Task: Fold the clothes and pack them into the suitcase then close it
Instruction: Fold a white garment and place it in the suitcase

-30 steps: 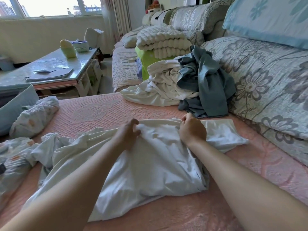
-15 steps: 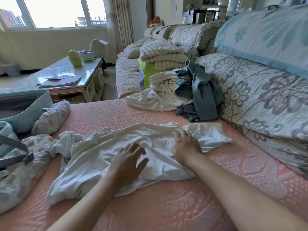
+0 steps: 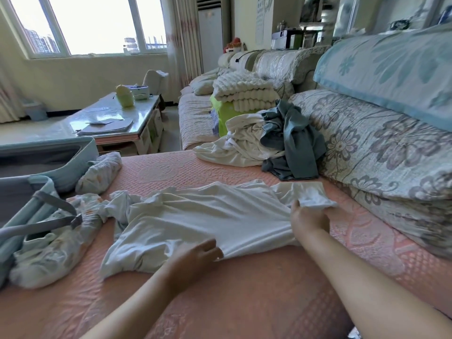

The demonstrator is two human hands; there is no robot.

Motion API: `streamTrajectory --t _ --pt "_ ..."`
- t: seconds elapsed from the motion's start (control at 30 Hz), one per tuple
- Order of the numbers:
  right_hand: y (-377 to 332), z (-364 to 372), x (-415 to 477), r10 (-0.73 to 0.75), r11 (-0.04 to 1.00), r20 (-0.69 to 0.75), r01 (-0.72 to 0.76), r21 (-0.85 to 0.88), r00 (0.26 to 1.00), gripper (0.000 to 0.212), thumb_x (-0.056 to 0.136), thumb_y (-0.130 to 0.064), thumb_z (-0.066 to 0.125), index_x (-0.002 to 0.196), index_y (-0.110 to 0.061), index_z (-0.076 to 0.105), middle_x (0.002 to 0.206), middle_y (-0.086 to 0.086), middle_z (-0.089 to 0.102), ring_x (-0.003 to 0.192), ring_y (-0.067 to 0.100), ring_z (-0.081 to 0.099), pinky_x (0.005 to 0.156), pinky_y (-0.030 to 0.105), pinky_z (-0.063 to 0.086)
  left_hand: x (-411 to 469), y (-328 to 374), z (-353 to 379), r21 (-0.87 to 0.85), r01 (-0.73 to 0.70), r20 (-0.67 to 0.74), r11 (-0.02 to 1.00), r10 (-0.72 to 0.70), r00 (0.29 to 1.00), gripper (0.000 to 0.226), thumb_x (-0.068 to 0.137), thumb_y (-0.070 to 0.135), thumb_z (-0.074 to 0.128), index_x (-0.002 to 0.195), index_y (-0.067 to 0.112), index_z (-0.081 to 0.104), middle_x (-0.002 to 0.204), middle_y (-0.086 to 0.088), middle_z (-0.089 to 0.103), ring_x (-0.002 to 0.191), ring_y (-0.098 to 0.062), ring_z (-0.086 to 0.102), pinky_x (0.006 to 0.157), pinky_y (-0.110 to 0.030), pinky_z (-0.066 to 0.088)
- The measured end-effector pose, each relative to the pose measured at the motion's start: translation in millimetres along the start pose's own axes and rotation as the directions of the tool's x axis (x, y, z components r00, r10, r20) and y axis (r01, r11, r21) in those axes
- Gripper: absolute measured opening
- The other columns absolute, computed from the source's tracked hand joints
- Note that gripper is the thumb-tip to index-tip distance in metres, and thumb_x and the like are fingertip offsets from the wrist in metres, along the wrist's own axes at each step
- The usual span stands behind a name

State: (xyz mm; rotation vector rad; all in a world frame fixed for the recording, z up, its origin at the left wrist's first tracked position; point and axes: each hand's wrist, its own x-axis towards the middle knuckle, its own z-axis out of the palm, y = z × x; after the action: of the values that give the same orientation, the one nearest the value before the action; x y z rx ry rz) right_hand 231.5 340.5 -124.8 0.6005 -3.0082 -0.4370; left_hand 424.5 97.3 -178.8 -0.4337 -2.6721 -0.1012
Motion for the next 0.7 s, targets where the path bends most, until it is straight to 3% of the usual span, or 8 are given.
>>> streamTrajectory --t 0.1,0.23,0.33,0.47,0.53,0.6,0.67,0.7 --pt "-8.4 0.8 -2.0 -0.044 0.997 0.024 0.046 -0.066 0.999 0.054 0.098 -0.011 0.042 0.15 -0.011 0.027 0.134 0.014 0.053 0.115 0.029 0.058 0.077 0.036 0.05 -3.4 17.7 1.9 -0.097 -0.016 0.102 0.995 0.026 0.994 0.013 0.093 0.027 0.052 0.103 0.029 0.061 0.092 0.01 0.053 0.064 -0.009 0.056 0.052 -0.025 0.044" --pt "-44.0 -8.6 -15.5 -0.447 0.892 -0.08 0.451 0.041 0.891 0.066 0.091 -0.004 0.043 0.152 -0.026 0.028 0.156 0.01 0.026 0.14 0.033 0.031 0.114 0.045 0.029 -6.9 17.0 -8.1 -0.211 0.12 0.125 0.97 -0.095 0.988 0.026 0.091 0.033 0.055 0.116 0.028 0.058 0.103 0.013 0.059 0.077 -0.005 0.059 0.063 -0.022 0.046" --pt "-71.4 -19.2 -26.4 -0.547 0.825 0.08 0.52 0.223 0.833 0.062 0.09 -0.004 0.048 0.144 -0.033 0.041 0.15 0.004 0.036 0.133 0.032 0.044 0.108 0.044 0.041 -16.8 4.1 -15.2 -0.182 0.248 0.018 0.952 -0.249 0.968 0.02 0.094 0.029 0.048 0.108 0.025 0.061 0.099 0.011 0.061 0.072 -0.006 0.056 0.062 -0.018 0.043" --pt "-101.3 -32.4 -24.9 -0.558 0.823 0.054 0.544 0.164 0.828 0.044 0.095 -0.012 0.045 0.135 -0.027 0.052 0.138 0.006 0.049 0.121 0.031 0.054 0.096 0.04 0.046 -46.8 -40.5 -37.6 0.11 0.417 -0.15 0.902 -0.399 0.904 0.028 0.082 0.005 0.047 0.101 0.02 0.061 0.098 -0.001 0.063 0.089 -0.024 0.062 0.074 -0.034 0.053" --pt "-118.4 -42.9 -26.9 -0.582 0.791 0.025 0.559 0.249 0.813 0.05 0.097 -0.015 0.044 0.144 -0.031 0.045 0.146 0.002 0.043 0.129 0.029 0.05 0.101 0.04 0.045 -64.2 -57.6 -52.9 0.142 0.669 -0.197 0.73 -0.641 0.742 0.027 0.082 0.001 0.054 0.105 0.015 0.06 0.102 -0.007 0.06 0.096 -0.033 0.06 0.082 -0.043 0.05" --pt "-139.0 -51.5 -33.2 -0.619 0.742 -0.001 0.585 0.326 0.785 0.047 0.098 -0.024 0.047 0.144 -0.034 0.046 0.147 0.0 0.042 0.131 0.027 0.047 0.103 0.039 0.044 -79.3 -62.4 -64.7 0.079 0.907 -0.159 0.414 -0.893 0.421 0.024 0.09 0.017 0.055 0.114 0.013 0.054 0.117 -0.012 0.055 0.112 -0.035 0.051 0.094 -0.046 0.042" --pt "-160.5 -57.0 -42.3 -0.666 0.69 -0.024 0.628 0.359 0.746 0.043 0.097 -0.036 0.052 0.139 -0.035 0.051 0.14 -0.001 0.046 0.129 0.025 0.048 0.102 0.037 0.043 -92.8 -64.0 -68.7 0.114 0.981 0.002 0.159 -0.987 0.16 0.038 0.096 0.039 0.046 0.122 0.012 0.053 0.131 -0.015 0.052 0.124 -0.034 0.046 0.102 -0.044 0.037" --pt "-170.7 -58.4 -47.5 -0.687 0.662 -0.028 0.642 0.387 0.726 0.044 0.094 -0.042 0.054 0.138 -0.035 0.053 0.138 0.0 0.048 0.127 0.025 0.05 0.102 0.036 0.043 -100.3 -66.5 -67.7 0.112 0.987 0.048 0.114 -0.993 0.109 0.041 0.095 0.043 0.046 0.12 0.013 0.058 0.13 -0.015 0.056 0.122 -0.034 0.049 0.101 -0.041 0.04"
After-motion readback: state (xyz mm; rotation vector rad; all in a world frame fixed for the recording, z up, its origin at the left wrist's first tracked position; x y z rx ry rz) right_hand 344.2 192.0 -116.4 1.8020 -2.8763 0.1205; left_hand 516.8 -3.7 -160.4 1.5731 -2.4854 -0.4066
